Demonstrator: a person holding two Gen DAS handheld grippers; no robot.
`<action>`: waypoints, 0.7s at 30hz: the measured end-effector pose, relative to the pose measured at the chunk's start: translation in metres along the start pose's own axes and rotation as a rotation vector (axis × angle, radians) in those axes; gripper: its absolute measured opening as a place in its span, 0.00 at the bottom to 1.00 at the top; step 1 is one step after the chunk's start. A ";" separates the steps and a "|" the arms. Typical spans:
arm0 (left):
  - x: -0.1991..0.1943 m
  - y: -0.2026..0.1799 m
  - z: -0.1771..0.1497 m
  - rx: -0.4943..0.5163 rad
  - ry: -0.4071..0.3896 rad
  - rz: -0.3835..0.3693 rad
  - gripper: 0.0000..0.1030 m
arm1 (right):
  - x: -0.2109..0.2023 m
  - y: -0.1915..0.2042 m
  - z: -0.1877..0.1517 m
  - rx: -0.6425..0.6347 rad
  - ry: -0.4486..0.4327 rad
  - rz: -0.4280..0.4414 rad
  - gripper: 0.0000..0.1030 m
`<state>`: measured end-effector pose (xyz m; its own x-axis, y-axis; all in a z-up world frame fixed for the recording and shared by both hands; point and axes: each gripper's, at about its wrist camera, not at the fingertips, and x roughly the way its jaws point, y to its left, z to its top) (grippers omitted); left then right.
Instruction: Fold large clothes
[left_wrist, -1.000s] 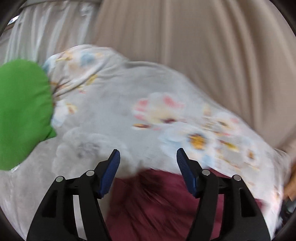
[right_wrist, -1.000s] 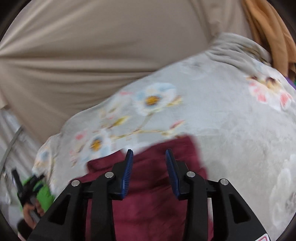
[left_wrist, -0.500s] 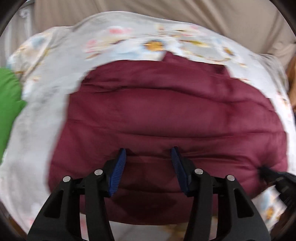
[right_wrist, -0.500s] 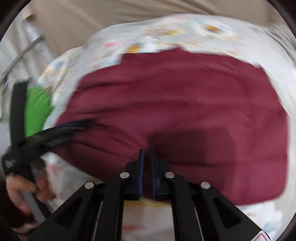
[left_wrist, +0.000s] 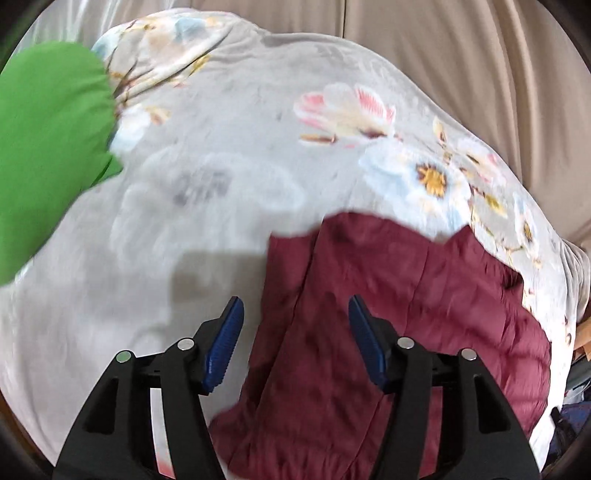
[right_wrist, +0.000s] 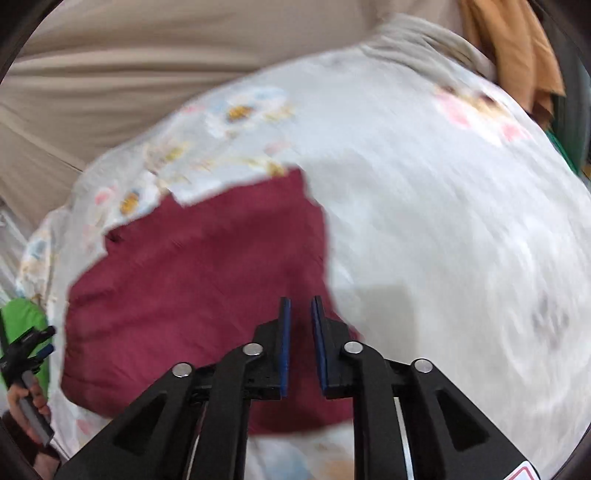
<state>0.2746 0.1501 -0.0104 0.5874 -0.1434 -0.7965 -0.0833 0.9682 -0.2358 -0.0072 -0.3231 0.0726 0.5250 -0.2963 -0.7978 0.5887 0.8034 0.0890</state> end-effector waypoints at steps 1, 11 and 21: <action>0.002 -0.002 0.005 0.005 0.001 -0.004 0.55 | 0.003 0.011 0.007 -0.017 0.002 0.031 0.20; 0.016 0.009 -0.039 -0.008 0.110 -0.002 0.57 | 0.068 0.248 0.011 -0.462 0.125 0.399 0.48; 0.031 0.040 -0.060 -0.086 0.160 -0.093 0.65 | 0.172 0.407 -0.035 -0.793 0.319 0.414 0.54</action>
<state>0.2414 0.1717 -0.0782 0.4611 -0.2683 -0.8458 -0.1073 0.9293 -0.3533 0.3014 -0.0288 -0.0498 0.3369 0.1516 -0.9293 -0.2572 0.9642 0.0640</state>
